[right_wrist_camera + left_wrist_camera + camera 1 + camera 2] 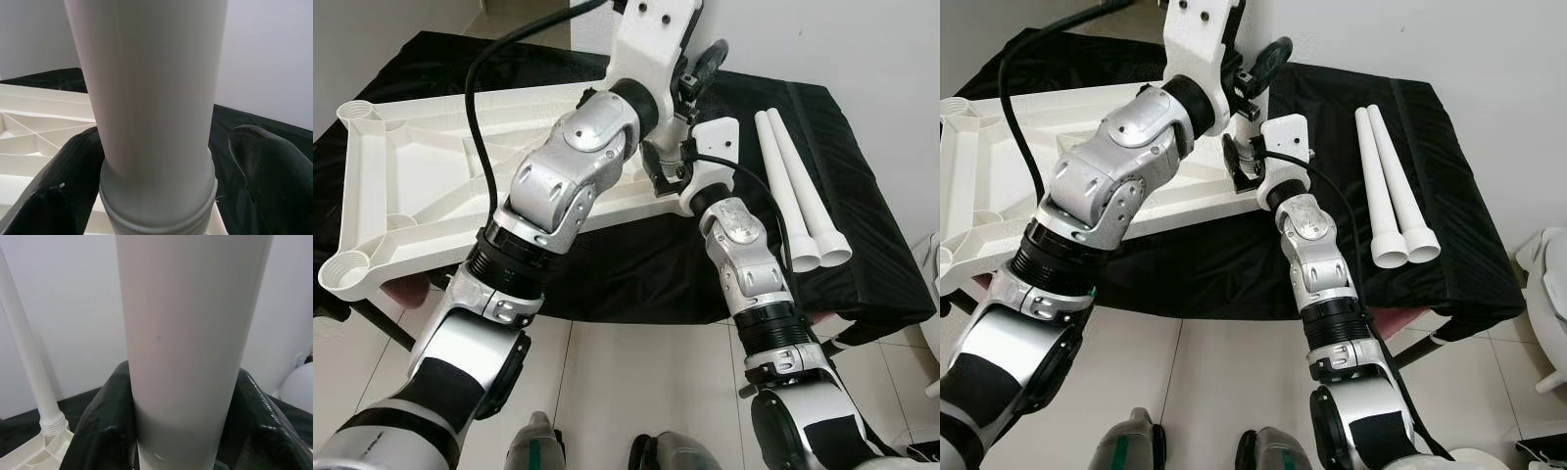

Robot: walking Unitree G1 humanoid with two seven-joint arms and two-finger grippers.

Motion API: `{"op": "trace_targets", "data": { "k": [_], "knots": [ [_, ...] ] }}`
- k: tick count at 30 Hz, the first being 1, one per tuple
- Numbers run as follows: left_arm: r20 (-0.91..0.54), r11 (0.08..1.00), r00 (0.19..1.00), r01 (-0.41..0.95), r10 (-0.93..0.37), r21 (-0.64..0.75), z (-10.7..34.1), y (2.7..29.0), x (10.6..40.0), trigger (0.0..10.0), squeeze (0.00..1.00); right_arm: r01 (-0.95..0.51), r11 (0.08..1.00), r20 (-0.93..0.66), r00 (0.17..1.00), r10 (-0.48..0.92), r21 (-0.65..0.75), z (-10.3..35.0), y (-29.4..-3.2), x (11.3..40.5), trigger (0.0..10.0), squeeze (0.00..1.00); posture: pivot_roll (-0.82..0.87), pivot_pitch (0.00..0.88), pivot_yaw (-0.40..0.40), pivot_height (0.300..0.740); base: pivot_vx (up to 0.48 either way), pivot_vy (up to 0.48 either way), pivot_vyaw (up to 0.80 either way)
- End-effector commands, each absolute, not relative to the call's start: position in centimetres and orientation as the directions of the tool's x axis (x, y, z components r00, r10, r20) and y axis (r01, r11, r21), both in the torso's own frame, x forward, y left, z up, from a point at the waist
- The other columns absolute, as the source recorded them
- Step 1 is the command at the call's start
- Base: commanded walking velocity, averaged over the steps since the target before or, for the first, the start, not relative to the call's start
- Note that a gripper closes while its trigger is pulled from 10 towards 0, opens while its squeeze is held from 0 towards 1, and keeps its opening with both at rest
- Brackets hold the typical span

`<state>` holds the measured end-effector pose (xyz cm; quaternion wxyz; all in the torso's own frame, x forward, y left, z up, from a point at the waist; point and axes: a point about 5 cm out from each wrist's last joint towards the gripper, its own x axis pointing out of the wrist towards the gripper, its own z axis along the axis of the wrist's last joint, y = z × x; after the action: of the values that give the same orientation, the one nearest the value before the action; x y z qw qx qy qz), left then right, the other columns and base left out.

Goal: Building children table

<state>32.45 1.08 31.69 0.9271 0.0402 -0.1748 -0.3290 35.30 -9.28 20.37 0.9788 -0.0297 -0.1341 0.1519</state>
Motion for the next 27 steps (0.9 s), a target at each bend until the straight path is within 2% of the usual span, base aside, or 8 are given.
{"op": "trace_targets", "data": {
  "k": [1, 23, 24, 25, 26, 27],
  "knots": [
    [0.295, 0.812, 0.757, 0.553, -0.583, 0.188, 31.1, 1.2, 32.7, 10.0, 0.00, -0.259, 0.962, 0.275, 0.922, 0.272, -0.081, 20.9, -9.6, 35.4, 10.0, 0.00, 0.04, 0.003, -0.050, 0.740, 0.000, 0.000, 0.00],
    [0.281, 0.805, 0.755, 0.547, -0.592, 0.227, 29.8, -0.3, 32.6, 10.0, 0.00, -0.290, 0.956, 0.284, 0.913, 0.292, -0.051, 21.7, -7.9, 35.5, 9.8, 0.00, 0.04, 0.005, -0.054, 0.740, 0.000, 0.000, 0.00],
    [0.284, 0.805, 0.753, 0.548, -0.593, 0.227, 29.8, -0.4, 32.6, 10.0, 0.00, -0.294, 0.954, 0.286, 0.911, 0.296, -0.050, 21.7, -7.8, 35.5, 5.3, 0.00, 0.04, 0.002, -0.055, 0.740, 0.000, 0.000, 0.00],
    [0.285, 0.804, 0.752, 0.549, -0.594, 0.227, 29.8, -0.4, 32.6, 10.0, 0.00, -0.296, 0.954, 0.290, 0.910, 0.297, -0.050, 21.7, -7.8, 35.5, 4.0, 0.00, 0.04, 0.002, -0.055, 0.740, 0.000, 0.000, 0.00],
    [0.285, 0.804, 0.752, 0.549, -0.594, 0.227, 29.8, -0.4, 32.6, 10.0, 0.00, -0.296, 0.954, 0.290, 0.910, 0.297, -0.050, 21.7, -7.8, 35.5, 4.0, 0.00, 0.04, 0.002, -0.055, 0.740, 0.000, 0.000, 0.00],
    [0.286, 0.804, 0.751, 0.550, -0.595, 0.227, 29.8, -0.5, 32.6, 10.0, 0.00, -0.297, 0.954, 0.292, 0.909, 0.298, -0.050, 21.8, -7.7, 35.5, 3.0, 0.00, 0.04, 0.002, -0.055, 0.740, 0.000, 0.000, 0.00]
  ]
}}
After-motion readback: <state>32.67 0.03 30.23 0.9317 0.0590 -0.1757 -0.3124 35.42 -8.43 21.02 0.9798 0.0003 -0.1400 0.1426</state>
